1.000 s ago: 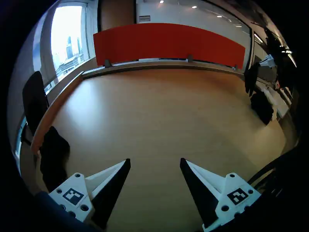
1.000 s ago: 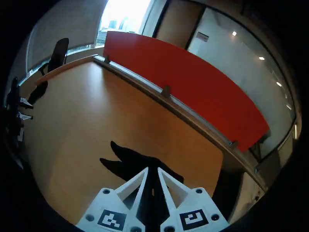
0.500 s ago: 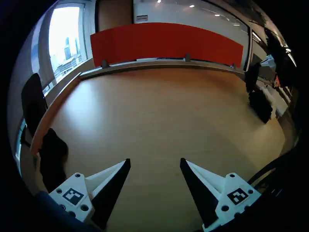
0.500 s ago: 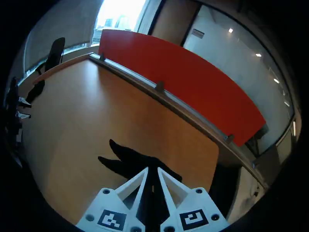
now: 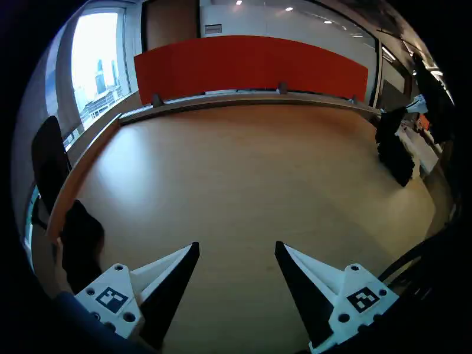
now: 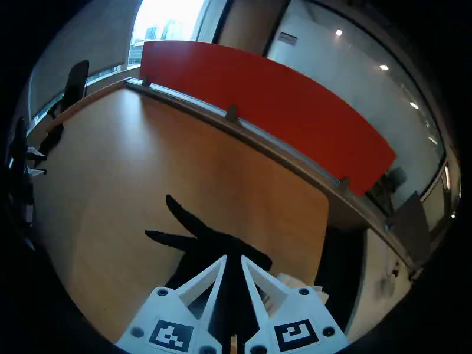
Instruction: Fold towel
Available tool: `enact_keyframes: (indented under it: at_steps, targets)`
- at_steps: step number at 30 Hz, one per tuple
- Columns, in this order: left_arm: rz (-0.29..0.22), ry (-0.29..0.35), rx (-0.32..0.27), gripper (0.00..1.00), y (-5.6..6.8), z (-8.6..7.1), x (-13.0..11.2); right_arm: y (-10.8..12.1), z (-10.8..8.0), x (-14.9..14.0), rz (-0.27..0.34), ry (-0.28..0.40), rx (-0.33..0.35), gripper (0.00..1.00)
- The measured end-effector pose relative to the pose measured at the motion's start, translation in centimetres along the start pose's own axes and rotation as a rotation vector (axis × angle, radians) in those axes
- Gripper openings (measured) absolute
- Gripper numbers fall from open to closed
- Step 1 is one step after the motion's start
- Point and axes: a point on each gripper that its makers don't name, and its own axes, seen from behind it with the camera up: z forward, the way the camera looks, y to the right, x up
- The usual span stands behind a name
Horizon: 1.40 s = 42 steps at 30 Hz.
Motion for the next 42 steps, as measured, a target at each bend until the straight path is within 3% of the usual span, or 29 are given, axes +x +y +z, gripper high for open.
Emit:
enact_keyframes:
  at_steps: [14, 42]
  targets:
    - [0.019, -0.005, -0.014, 0.95, 0.3, 0.3, 0.1, -1.0, -1.5, -7.6, 0.093, -0.08, -0.005, 0.01]
    - [0.035, -0.013, -0.017, 0.95, 0.6, 0.2, -0.1, -1.0, -1.0, -15.1, 0.165, -0.203, -0.018, 0.01]
